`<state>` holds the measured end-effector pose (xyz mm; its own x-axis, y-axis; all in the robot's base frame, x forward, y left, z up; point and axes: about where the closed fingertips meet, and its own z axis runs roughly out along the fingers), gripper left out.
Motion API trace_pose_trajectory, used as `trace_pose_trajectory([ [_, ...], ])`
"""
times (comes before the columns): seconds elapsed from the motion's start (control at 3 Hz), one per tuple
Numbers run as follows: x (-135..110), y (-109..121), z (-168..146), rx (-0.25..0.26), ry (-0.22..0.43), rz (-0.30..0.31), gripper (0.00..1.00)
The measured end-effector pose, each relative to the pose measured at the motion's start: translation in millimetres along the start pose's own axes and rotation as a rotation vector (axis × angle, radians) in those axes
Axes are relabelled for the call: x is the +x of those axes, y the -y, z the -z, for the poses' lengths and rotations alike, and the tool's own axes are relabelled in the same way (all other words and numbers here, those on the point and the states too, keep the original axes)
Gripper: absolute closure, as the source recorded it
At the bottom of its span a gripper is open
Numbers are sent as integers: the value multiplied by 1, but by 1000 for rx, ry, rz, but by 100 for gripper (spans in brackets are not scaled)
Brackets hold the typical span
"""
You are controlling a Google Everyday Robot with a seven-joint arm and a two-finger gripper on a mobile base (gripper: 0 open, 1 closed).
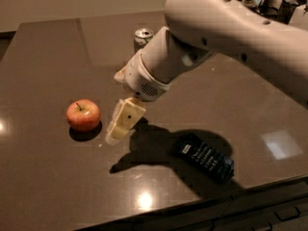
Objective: Pick apple
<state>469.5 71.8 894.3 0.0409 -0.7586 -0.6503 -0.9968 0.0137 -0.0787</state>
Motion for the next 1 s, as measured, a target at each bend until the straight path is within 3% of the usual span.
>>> trace_pose_trajectory([
  [0.33, -13, 3, -41, -16, -20, -16, 0],
  [0.67, -21, 6, -60, -24, -28, -27, 0],
  [1.0, -25, 11, -78, -34, -37, -44, 25],
])
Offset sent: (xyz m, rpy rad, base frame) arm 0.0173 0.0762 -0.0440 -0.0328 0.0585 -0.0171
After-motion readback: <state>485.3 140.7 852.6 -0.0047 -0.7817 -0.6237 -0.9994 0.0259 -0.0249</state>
